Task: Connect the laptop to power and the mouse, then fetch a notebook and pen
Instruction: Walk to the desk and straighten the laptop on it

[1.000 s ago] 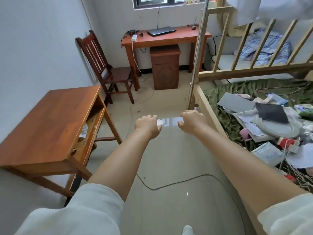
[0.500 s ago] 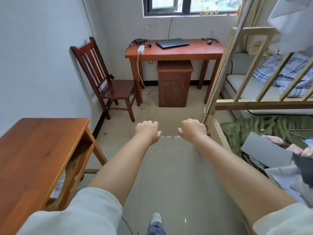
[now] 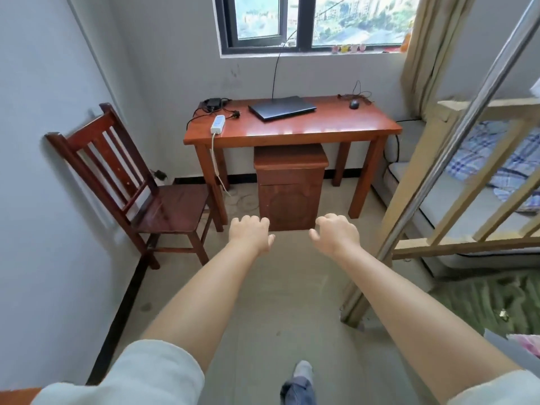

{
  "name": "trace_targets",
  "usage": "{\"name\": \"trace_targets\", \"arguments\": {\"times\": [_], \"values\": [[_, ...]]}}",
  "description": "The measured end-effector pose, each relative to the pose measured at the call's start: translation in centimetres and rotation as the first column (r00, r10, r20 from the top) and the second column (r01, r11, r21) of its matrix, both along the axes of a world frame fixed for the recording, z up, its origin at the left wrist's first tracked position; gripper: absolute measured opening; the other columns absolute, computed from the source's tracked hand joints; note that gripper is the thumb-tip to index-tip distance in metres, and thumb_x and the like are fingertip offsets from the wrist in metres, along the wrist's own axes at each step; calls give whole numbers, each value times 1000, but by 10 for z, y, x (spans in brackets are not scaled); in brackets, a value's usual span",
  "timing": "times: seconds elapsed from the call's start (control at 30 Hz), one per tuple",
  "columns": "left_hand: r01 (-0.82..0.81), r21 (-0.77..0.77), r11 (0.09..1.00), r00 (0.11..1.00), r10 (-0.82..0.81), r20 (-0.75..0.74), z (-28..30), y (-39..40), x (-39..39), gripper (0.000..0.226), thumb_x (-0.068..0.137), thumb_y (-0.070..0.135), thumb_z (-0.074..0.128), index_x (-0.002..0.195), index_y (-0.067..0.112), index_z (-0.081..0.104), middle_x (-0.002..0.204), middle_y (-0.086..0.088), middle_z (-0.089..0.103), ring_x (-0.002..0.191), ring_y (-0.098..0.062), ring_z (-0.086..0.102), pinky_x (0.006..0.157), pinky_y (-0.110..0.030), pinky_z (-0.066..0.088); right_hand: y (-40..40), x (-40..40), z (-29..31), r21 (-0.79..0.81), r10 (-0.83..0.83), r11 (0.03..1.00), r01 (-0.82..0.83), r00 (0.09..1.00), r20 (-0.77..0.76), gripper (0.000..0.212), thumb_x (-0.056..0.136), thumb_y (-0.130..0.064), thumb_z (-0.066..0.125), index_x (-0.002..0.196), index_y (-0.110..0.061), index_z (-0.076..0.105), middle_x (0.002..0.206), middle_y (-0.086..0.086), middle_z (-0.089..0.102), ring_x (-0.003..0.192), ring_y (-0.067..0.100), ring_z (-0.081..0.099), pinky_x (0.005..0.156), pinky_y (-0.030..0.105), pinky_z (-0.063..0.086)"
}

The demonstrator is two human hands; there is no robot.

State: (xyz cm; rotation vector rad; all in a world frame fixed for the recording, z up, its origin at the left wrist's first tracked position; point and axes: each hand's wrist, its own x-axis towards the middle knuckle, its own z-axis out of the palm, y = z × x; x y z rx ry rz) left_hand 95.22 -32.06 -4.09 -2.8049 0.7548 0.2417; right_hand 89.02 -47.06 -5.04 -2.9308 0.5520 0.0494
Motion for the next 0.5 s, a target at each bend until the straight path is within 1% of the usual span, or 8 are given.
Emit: {"name": "trace_targets", "arguments": {"times": [0.13, 0.27, 0.4, 0.5], "values": [[-24, -40, 999, 999, 26, 35, 11, -50, 107, 44, 100, 38, 31, 132, 10, 42, 135, -10, 51, 127, -28, 45, 103, -37, 37, -60, 112, 13, -14, -43, 999, 44, 998, 55, 37, 96, -30, 38, 116, -5, 56, 125, 12, 55, 118, 30, 47, 92, 38, 44], [-62, -63, 996, 996, 66, 53, 24, -84, 206, 45, 100, 39, 32, 134, 11, 42, 135, -10, 53, 124, -28, 49, 101, -38, 41, -108, 217, 32, -1, -50, 999, 50, 990, 131, 38, 95, -29, 39, 120, -6, 57, 127, 13, 56, 117, 31, 50, 91, 39, 46], [-91, -78, 993, 993, 97, 72, 30, -109, 304, 44, 99, 39, 35, 131, 10, 45, 130, -10, 56, 121, -28, 52, 100, -40, 42, -141, 310, 28, 1, -25, 1000, 25, 993, 116, 38, 95, -29, 41, 121, -6, 56, 128, 13, 56, 116, 31, 51, 91, 40, 48], [-110, -61, 992, 991, 114, 75, 26, -132, 386, 43, 99, 39, 35, 128, 10, 47, 130, -11, 55, 122, -29, 51, 100, -40, 41, -169, 388, 22, -18, -14, 1000, 16, 995, 98, 38, 95, -29, 41, 120, -6, 57, 128, 13, 56, 117, 32, 51, 91, 40, 47]]}}
